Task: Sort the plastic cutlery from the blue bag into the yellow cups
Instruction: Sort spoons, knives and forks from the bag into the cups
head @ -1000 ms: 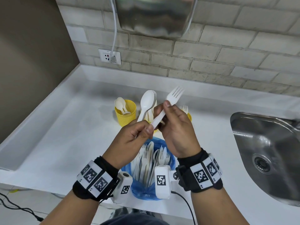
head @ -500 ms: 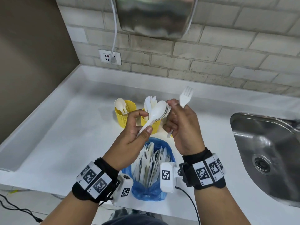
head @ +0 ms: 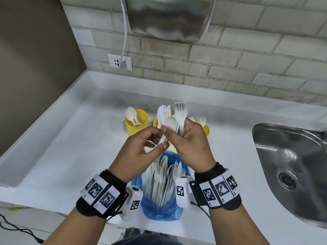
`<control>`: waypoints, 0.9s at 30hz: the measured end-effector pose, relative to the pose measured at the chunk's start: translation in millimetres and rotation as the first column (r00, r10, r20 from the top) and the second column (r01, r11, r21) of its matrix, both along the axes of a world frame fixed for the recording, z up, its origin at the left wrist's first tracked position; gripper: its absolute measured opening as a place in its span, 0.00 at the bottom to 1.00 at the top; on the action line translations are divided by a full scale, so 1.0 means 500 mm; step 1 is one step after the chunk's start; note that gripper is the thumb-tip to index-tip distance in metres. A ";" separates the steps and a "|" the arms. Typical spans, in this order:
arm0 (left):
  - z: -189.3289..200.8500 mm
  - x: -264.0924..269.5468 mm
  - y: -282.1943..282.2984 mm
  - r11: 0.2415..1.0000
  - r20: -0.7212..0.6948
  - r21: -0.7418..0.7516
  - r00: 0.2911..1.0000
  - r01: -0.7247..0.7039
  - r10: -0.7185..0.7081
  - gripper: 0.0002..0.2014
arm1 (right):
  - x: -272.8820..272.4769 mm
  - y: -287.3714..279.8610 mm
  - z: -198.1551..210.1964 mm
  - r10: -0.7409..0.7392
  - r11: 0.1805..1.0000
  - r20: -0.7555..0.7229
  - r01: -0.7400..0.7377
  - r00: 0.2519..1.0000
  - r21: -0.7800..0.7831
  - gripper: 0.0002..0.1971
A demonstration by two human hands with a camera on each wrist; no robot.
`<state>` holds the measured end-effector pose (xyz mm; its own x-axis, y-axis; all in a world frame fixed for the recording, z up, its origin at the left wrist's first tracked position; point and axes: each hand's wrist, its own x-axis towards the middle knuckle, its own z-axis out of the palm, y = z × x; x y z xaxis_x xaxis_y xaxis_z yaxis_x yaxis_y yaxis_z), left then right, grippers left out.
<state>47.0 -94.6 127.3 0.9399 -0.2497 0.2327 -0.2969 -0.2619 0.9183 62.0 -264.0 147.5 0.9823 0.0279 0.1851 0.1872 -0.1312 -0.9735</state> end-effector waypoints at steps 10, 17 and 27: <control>-0.018 0.016 0.007 0.997 -0.043 0.070 0.999 -0.028 0.031 0.05 | 0.007 0.004 -0.030 0.126 0.991 -0.053 -0.128 0.991 -0.043 0.14; -0.021 0.070 0.056 0.975 -0.048 0.099 0.978 -0.197 0.202 0.09 | 0.017 -0.028 -0.046 -0.011 0.973 -0.215 0.060 0.977 0.224 0.10; 0.020 0.221 0.139 0.856 0.135 0.179 0.874 -0.485 0.467 0.15 | 0.127 -0.133 -0.077 -0.429 0.902 -0.047 0.430 0.902 0.035 0.10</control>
